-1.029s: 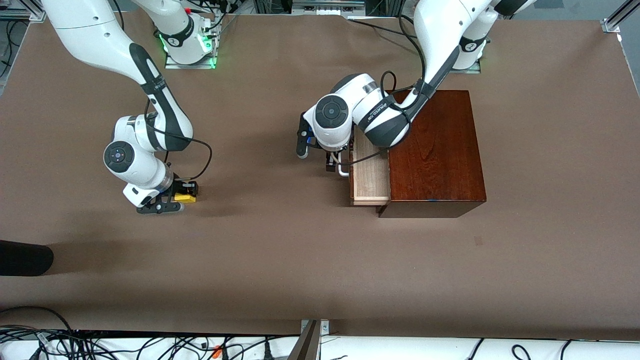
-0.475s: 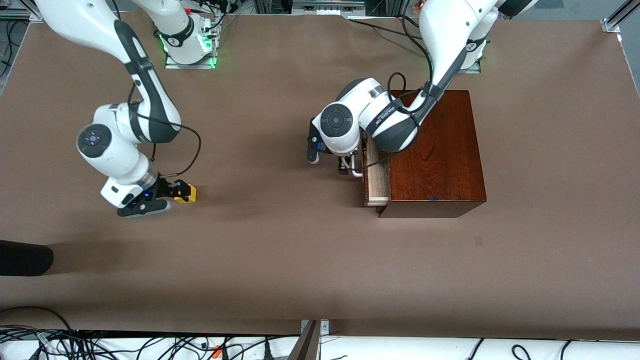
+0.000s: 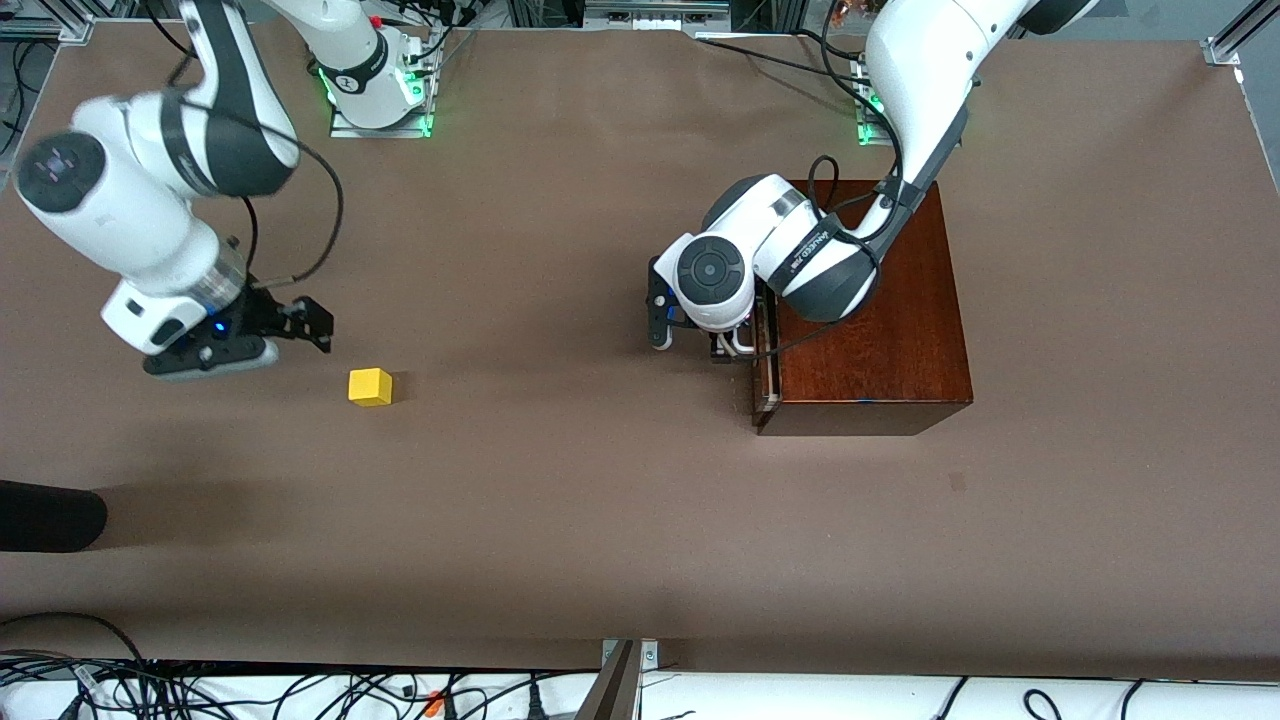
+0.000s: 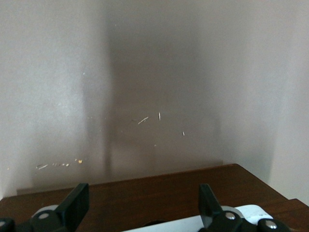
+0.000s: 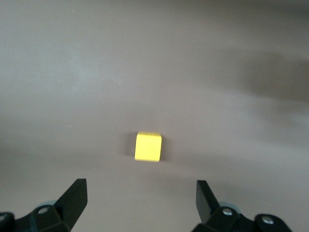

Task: Open drawer, take yellow block, close drawer
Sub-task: 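Open the right gripper to drop the cube and withdraw it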

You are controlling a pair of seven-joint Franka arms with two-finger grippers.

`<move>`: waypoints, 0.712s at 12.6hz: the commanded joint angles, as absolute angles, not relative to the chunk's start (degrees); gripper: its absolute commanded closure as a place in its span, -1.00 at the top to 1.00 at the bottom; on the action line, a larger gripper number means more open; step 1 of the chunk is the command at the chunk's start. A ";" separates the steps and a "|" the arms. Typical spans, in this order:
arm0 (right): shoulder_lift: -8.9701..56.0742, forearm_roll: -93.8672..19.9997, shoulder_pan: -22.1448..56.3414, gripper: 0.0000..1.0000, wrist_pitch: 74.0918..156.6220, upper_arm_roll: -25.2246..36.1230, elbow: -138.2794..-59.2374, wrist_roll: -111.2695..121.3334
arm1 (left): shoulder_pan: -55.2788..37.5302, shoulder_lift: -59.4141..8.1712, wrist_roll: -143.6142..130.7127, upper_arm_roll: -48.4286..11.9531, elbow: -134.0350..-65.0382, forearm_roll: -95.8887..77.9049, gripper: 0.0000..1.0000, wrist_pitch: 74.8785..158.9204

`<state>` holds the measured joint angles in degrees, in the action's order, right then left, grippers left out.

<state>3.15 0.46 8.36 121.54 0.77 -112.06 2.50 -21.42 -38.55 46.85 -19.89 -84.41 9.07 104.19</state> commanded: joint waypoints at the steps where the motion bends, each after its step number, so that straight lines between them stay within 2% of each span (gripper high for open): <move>1: -2.63 1.06 7.65 1.00 112.81 -0.18 -110.76 0.88 | -21.01 -36.91 48.34 -19.78 -84.37 10.81 1.00 102.30; 3: -2.37 1.05 7.65 1.00 104.89 -0.18 -104.53 0.62 | -20.74 -36.91 48.34 -19.78 -84.37 10.81 1.00 102.22; 9: -1.15 1.06 7.56 1.00 97.74 0.35 -96.25 1.32 | -19.34 -36.83 48.25 -20.21 -84.20 10.55 1.00 101.34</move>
